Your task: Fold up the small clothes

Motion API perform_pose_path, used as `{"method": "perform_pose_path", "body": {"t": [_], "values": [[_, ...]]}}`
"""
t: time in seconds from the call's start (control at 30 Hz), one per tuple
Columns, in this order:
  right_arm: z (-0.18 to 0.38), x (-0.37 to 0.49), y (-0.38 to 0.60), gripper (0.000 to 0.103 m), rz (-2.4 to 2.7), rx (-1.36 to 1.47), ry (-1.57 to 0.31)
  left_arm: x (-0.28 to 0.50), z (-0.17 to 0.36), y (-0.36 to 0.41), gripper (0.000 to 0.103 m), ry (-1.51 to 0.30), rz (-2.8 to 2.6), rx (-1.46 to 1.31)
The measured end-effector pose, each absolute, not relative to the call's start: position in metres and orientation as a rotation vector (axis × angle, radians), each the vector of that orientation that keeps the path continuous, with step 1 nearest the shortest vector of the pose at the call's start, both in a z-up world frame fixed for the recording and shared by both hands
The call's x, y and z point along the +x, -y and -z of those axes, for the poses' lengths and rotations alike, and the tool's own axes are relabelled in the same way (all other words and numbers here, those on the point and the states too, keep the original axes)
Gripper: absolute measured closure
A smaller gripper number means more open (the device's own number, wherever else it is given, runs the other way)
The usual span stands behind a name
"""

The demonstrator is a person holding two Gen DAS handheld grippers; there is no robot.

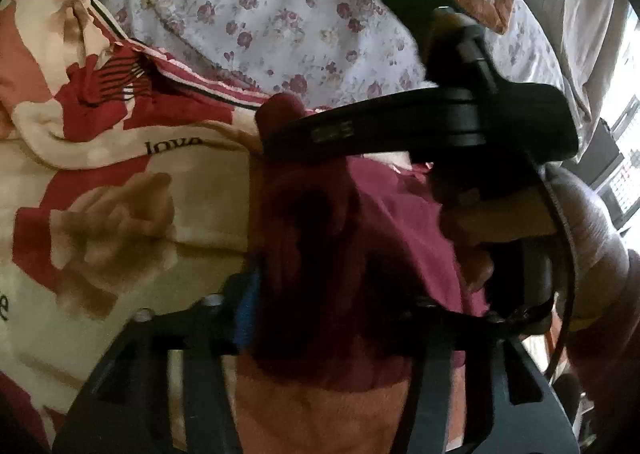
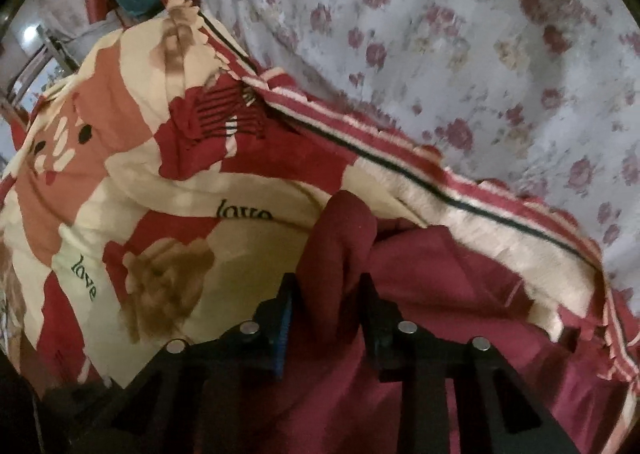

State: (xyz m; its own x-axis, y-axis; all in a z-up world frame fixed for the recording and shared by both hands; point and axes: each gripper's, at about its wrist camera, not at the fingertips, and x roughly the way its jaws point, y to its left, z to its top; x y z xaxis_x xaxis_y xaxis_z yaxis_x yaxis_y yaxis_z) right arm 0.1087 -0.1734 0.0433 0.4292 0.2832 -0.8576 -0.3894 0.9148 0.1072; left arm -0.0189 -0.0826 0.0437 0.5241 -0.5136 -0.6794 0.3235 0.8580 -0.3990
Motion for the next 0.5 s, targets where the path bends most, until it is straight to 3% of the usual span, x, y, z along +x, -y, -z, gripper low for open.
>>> {"method": "perform_pose_path", "body": {"t": [0.03,0.23,0.27,0.3,0.33,0.4,0.5], "values": [[-0.046,0.107,0.177,0.076,-0.424,-0.112,-1.043,-0.02,-0.043,0.082,0.028,-0.887,0.498,-0.232],[-0.05,0.106,0.192,0.076,-0.445,-0.062,-1.038,-0.017,-0.031,0.082,0.03,-0.91,0.46,-0.235],[-0.05,0.105,0.193,0.076,-0.445,-0.054,-1.035,-0.017,-0.03,0.082,0.038,-0.914,0.469,-0.247],[-0.05,0.105,0.191,0.076,-0.445,-0.049,-1.031,-0.017,-0.03,0.082,0.06,-0.916,0.479,-0.256],[-0.051,0.104,0.191,0.076,-0.444,-0.046,-1.027,-0.017,-0.03,0.083,0.07,-0.919,0.494,-0.264],[-0.054,0.102,0.192,0.078,-0.449,-0.038,-1.02,-0.02,-0.033,0.085,0.082,-0.907,0.522,-0.278],[-0.063,0.096,0.198,0.079,-0.458,-0.025,-1.0,-0.027,-0.043,0.092,0.083,-0.877,0.539,-0.262]]}}
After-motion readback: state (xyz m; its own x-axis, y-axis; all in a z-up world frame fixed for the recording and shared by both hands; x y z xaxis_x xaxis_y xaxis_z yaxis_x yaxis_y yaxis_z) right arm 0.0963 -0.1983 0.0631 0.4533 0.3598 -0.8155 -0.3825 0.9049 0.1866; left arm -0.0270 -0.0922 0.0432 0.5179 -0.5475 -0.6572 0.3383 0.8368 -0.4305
